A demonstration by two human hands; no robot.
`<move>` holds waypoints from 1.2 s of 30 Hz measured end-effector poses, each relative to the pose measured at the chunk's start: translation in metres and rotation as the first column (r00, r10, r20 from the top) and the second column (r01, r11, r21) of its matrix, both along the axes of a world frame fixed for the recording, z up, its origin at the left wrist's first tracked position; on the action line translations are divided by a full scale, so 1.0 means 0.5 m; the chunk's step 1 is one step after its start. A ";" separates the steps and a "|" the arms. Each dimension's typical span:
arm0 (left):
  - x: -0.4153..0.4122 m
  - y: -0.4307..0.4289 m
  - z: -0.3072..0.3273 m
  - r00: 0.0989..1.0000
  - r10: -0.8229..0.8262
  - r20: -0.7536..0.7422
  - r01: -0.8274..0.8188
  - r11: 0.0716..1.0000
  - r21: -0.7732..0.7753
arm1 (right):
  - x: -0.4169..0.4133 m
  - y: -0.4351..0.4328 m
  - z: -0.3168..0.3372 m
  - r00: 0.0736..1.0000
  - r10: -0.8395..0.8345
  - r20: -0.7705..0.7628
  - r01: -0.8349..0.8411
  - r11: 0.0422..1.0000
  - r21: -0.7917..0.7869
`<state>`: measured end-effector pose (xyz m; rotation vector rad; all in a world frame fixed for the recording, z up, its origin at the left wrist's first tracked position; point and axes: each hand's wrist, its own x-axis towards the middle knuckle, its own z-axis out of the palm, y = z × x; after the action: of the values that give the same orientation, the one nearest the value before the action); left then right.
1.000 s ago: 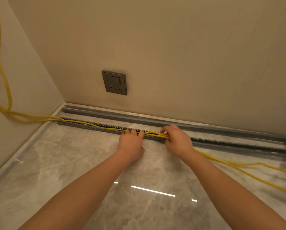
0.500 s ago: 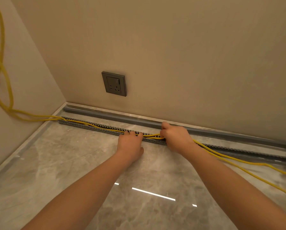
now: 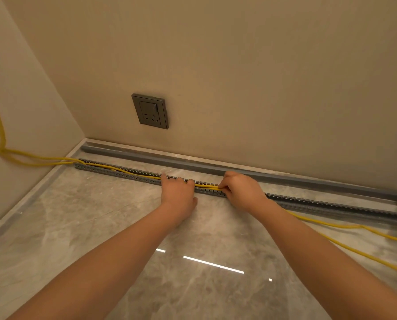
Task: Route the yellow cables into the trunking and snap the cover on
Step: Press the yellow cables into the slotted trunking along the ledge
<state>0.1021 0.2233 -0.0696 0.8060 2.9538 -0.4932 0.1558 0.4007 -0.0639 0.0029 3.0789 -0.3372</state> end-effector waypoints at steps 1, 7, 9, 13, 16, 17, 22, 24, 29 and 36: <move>0.004 0.005 0.003 0.999 -0.020 -0.025 0.020 1.000 0.007 | -0.004 -0.003 0.001 1.000 -0.007 0.013 0.006 1.000 0.013; 0.063 0.059 -0.018 0.974 -0.225 0.039 0.193 0.903 0.383 | -0.008 -0.008 -0.008 0.990 -0.057 0.126 0.058 0.998 -0.004; 0.068 0.065 -0.029 0.977 -0.204 0.063 0.160 0.897 0.413 | 0.001 0.002 -0.008 0.992 -0.082 0.094 0.089 0.994 -0.071; 0.070 0.089 -0.011 0.986 -0.148 0.074 0.120 0.947 0.297 | 0.026 0.018 0.000 0.976 -0.214 0.029 0.212 0.925 -0.314; 0.074 0.117 0.007 0.986 -0.127 0.105 0.102 0.972 0.209 | 0.046 0.024 -0.005 0.983 -0.181 0.028 0.183 0.959 -0.216; 0.077 0.123 0.008 0.987 -0.118 0.110 0.094 0.976 0.197 | 0.052 0.030 -0.004 0.981 -0.190 0.040 0.194 0.965 -0.176; 0.086 0.139 0.009 0.994 -0.053 0.095 0.036 0.985 0.171 | 0.081 0.074 0.019 0.938 -0.308 0.157 0.331 0.933 -0.143; 0.089 0.152 0.017 0.995 -0.020 0.100 0.006 0.991 0.137 | 0.095 0.096 0.026 0.917 -0.307 0.254 0.376 0.879 -0.294; 0.099 0.195 0.033 0.995 0.043 0.086 -0.041 0.999 -0.020 | 0.111 0.140 0.044 0.900 -0.231 0.369 0.418 0.699 -0.580; 0.123 0.209 0.007 0.996 0.073 0.053 -0.071 0.997 -0.035 | 0.103 0.155 0.025 0.996 -0.040 -0.081 0.047 0.996 0.080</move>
<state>0.1637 0.3276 -0.0659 0.6958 2.9047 -0.5052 0.2073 0.4782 -0.0516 0.0608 3.1734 -0.2172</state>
